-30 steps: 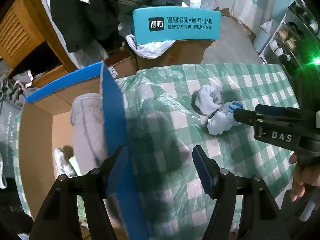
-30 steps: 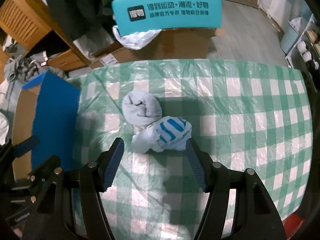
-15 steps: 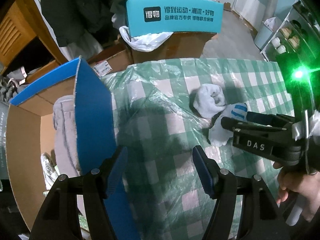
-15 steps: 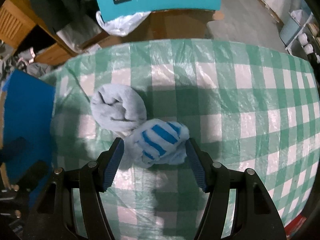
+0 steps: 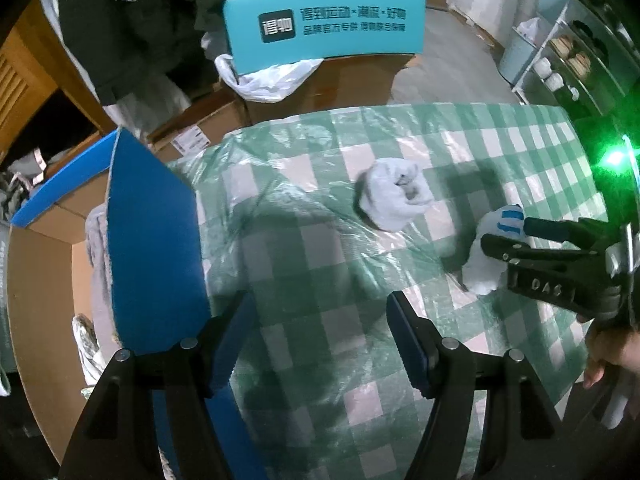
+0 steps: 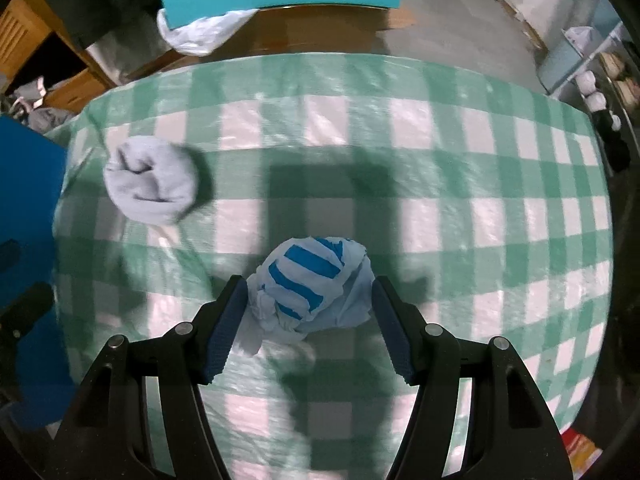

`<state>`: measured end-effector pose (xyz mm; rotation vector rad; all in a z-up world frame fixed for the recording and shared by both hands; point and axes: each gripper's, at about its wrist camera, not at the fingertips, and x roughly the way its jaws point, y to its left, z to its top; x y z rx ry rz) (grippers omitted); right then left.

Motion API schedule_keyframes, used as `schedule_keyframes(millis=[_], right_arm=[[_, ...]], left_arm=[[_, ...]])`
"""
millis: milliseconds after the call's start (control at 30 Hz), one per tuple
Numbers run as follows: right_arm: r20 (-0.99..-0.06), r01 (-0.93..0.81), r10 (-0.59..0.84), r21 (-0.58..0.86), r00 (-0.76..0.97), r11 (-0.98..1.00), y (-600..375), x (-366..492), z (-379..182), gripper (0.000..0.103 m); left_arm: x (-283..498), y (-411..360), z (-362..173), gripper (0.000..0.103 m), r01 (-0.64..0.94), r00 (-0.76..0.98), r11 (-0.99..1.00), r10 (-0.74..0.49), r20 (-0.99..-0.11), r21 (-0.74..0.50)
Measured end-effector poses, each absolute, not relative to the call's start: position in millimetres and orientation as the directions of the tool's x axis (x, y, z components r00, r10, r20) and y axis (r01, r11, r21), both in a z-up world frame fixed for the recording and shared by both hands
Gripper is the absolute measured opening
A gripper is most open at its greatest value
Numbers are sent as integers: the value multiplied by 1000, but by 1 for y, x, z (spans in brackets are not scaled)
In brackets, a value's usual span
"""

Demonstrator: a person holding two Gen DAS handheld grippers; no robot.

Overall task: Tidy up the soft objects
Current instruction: 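Grasp the striped sock bundle with the right gripper while the left grasps the grey rolled sock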

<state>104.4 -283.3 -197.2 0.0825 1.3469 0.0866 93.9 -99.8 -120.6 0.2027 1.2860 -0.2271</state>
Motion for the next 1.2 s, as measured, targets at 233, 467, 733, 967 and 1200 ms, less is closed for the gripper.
schedule_keyframes(millis=[233,467,733,967,1200], right_arm=[[-940,76,218,246,263,966,-307,99,-191,64],[-952,75,203,226,230,971,-297,104,-207,64],[-964,18,176,183,198,983,-292,100,-217,47],[-951,-5,186,190,247,982,-306,95,-202,43],[-930,10,200,213,308,977,-321,95,-178,43]], left_arm=[[94,-113,-125,70,296,259,955,-48,-965,32],[99,-118,-128,70,289,258,957,-55,-964,23],[112,-126,-135,70,280,254,960,-82,-964,-8],[123,-144,-139,71,302,254,953,-85,-963,-4],[137,-153,-147,79,265,247,964,-105,-963,-37]])
